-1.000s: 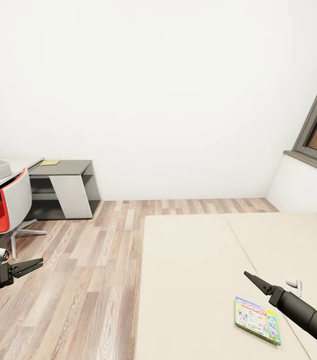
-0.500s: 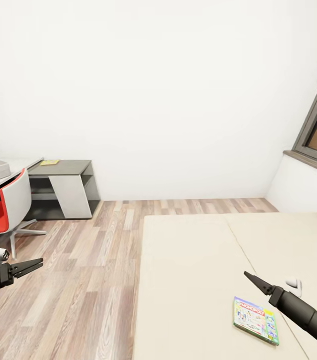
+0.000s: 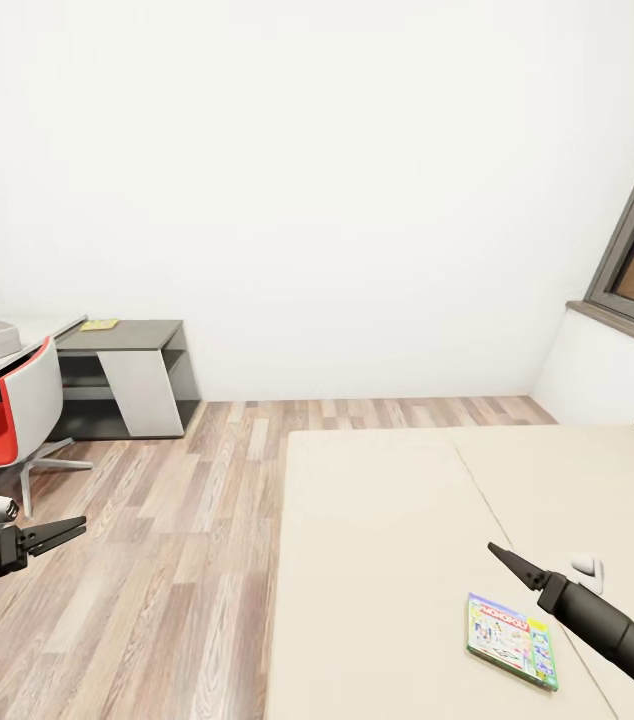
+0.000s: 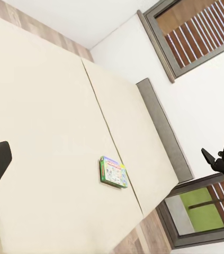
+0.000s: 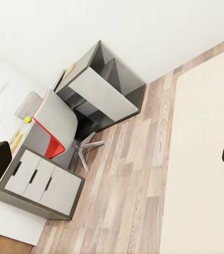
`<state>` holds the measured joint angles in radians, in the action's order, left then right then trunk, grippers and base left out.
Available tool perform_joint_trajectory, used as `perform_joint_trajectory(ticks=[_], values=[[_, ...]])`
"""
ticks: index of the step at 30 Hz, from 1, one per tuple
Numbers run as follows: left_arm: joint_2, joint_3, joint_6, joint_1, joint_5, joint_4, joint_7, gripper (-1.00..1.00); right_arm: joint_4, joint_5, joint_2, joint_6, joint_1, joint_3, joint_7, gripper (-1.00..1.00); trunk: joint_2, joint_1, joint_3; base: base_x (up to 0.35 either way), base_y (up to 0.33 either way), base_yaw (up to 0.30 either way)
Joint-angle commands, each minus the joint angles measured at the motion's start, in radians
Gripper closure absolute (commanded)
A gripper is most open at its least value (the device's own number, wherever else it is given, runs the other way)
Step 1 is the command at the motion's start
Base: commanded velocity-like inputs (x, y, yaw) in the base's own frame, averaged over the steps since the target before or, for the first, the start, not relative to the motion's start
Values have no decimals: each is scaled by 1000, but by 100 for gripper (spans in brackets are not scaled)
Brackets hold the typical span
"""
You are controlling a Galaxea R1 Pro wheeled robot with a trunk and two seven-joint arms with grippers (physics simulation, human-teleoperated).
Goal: Put all the toys in the child's room - the three board games (two on the bed and one on the table), the two jigsaw puzzles on the table, and the tennis ball on the table - inside the toy box on the table in the child's room.
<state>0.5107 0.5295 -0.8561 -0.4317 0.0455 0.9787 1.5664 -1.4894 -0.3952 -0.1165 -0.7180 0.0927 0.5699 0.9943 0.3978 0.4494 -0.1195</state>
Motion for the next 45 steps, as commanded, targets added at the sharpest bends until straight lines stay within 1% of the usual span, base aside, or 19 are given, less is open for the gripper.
perform_joint_trajectory(ticks=[1,9,31,45], values=[[0,0,-11,-1,-1,0,4,-100,0,-4,0,-6,1,1,1,-100,2,1,-2,0,-29,0],[0,0,-11,-1,-1,0,4,-100,0,-4,0,-6,1,1,1,-100,2,1,-2,0,-146,0],[0,0,-11,-1,-1,0,4,-100,0,-3,0,-6,1,0,1,-100,2,1,-2,0,-275,0],[0,0,-11,-1,-1,0,4,-100,0,-4,0,-6,1,0,1,-100,2,1,-2,0,-46,0]])
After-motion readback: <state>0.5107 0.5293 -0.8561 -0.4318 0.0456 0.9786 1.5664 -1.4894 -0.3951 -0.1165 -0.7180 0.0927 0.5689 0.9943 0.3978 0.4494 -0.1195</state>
